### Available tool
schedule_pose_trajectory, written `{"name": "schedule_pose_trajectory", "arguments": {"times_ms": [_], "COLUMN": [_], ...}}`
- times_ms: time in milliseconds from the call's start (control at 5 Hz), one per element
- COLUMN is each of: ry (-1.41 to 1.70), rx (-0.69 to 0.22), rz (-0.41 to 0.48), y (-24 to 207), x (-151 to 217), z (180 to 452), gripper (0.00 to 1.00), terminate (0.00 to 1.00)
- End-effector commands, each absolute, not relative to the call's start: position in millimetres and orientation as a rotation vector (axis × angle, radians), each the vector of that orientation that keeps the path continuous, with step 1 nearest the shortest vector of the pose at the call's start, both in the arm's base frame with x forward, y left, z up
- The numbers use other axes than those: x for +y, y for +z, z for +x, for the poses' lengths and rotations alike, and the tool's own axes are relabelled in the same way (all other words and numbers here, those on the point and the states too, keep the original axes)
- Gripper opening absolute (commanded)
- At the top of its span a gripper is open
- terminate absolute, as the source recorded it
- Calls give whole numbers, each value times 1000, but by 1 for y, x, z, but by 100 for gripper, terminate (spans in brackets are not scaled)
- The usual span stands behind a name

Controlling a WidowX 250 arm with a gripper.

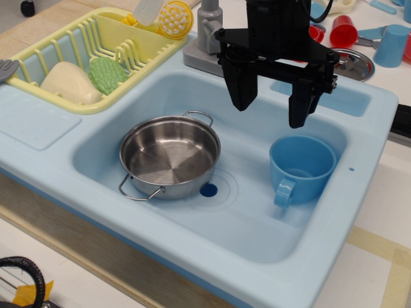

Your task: Put cup into pot or pan

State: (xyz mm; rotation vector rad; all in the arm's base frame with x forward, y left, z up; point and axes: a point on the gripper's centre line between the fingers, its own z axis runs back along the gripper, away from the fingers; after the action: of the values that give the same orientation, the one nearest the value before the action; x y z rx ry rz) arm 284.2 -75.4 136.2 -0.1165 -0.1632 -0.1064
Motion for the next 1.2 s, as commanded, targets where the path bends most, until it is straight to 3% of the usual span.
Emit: {"name": "schedule_pose_trajectory", "arguments": {"times_ms": [0, 600, 800, 1000], "ry": [-106, -106, -92, -81], "rx": [-163, -162, -157, -159], "rz": [-116, -186, -198, -207], "y": [136, 96, 88, 84], "x": [-75, -76, -75, -76], "z": [284, 295, 296, 294], "gripper": [100, 100, 0, 0], "terminate": [0, 0, 0, 0]}}
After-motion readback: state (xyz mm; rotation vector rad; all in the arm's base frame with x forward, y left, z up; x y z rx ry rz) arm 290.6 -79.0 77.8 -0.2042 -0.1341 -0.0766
